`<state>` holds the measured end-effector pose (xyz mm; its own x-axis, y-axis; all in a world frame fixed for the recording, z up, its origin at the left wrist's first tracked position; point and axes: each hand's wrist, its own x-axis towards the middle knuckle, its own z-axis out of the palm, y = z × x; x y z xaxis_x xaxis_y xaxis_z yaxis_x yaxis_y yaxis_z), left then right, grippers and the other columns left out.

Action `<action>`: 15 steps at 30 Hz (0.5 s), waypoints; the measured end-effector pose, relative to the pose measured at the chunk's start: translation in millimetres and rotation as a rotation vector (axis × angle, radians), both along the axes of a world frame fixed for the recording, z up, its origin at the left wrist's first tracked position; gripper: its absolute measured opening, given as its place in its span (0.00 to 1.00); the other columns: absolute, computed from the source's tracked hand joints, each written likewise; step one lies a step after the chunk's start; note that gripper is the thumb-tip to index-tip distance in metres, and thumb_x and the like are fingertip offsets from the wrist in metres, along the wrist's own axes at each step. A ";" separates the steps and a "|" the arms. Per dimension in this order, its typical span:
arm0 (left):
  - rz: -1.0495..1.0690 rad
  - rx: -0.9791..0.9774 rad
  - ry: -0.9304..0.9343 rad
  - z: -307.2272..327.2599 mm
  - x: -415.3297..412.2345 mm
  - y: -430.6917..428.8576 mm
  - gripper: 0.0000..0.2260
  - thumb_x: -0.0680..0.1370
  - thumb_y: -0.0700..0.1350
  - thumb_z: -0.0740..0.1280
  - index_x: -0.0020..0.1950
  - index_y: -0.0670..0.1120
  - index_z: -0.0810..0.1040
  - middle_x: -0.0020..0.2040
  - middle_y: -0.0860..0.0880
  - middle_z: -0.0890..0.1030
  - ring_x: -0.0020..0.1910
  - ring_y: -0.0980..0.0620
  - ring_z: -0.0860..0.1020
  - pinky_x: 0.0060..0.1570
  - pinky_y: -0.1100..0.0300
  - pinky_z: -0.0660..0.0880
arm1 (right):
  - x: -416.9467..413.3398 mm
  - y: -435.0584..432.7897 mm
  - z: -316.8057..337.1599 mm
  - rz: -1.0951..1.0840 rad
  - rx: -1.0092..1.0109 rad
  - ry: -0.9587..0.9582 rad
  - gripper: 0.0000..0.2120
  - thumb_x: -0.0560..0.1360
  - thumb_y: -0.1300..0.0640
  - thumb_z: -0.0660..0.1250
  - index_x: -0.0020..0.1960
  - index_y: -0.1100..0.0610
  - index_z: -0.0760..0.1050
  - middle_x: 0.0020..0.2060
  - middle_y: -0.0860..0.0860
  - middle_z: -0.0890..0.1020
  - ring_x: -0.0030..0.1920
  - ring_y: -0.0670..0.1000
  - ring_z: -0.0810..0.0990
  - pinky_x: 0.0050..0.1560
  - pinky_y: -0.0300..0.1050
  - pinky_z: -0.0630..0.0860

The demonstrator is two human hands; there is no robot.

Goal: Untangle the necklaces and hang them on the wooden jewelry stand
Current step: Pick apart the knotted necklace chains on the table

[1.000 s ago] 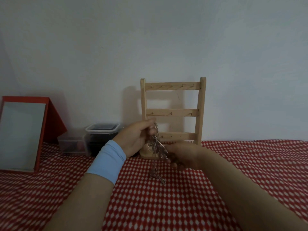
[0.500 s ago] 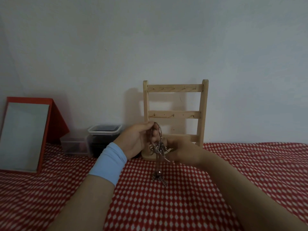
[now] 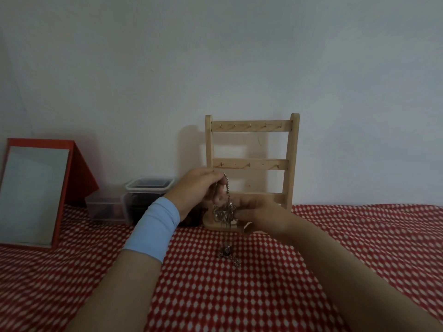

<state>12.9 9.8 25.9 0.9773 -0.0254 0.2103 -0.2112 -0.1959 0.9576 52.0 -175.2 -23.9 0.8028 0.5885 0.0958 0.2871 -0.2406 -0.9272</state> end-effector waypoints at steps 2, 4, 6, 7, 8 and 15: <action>0.053 0.107 -0.011 0.2 -0.8 2.6 0.10 0.81 0.43 0.64 0.41 0.42 0.78 0.27 0.50 0.75 0.28 0.51 0.73 0.47 0.49 0.78 | 0.0 -1.1 1.1 -0.029 0.011 0.021 0.10 0.82 0.66 0.62 0.53 0.63 0.82 0.38 0.52 0.82 0.33 0.46 0.77 0.36 0.40 0.74; 0.104 0.315 -0.051 0.7 -2.5 4.2 0.05 0.78 0.44 0.69 0.43 0.44 0.80 0.28 0.52 0.76 0.27 0.56 0.74 0.37 0.61 0.75 | -1.2 -1.6 3.7 -0.063 0.010 0.051 0.10 0.82 0.64 0.60 0.49 0.65 0.78 0.33 0.50 0.78 0.30 0.45 0.74 0.35 0.40 0.71; 0.101 0.463 -0.091 2.7 -3.6 5.2 0.03 0.76 0.45 0.71 0.45 0.47 0.82 0.28 0.56 0.78 0.25 0.61 0.74 0.33 0.67 0.71 | -3.8 -0.3 4.5 -0.074 0.012 0.078 0.11 0.83 0.63 0.58 0.44 0.61 0.76 0.31 0.49 0.77 0.29 0.45 0.74 0.35 0.40 0.71; 0.084 0.524 -0.095 4.3 -4.3 5.8 0.03 0.77 0.46 0.71 0.46 0.48 0.83 0.25 0.57 0.78 0.24 0.63 0.74 0.32 0.69 0.70 | -5.7 0.7 5.1 -0.068 0.017 0.087 0.12 0.83 0.63 0.58 0.42 0.59 0.75 0.30 0.48 0.77 0.29 0.45 0.74 0.35 0.40 0.71; 0.067 0.579 -0.089 6.4 -5.4 5.9 0.03 0.78 0.46 0.70 0.47 0.49 0.83 0.24 0.59 0.77 0.23 0.64 0.73 0.31 0.70 0.69 | -5.5 1.6 4.2 -0.060 0.023 0.089 0.13 0.83 0.63 0.58 0.41 0.58 0.75 0.29 0.47 0.77 0.29 0.45 0.74 0.36 0.41 0.72; 0.012 0.383 -0.114 5.3 -13.1 0.5 0.08 0.82 0.47 0.64 0.47 0.49 0.82 0.24 0.61 0.76 0.28 0.56 0.71 0.45 0.52 0.77 | -0.8 -0.6 0.6 -0.042 -0.068 0.056 0.09 0.82 0.65 0.62 0.56 0.62 0.81 0.43 0.53 0.86 0.40 0.48 0.83 0.43 0.43 0.82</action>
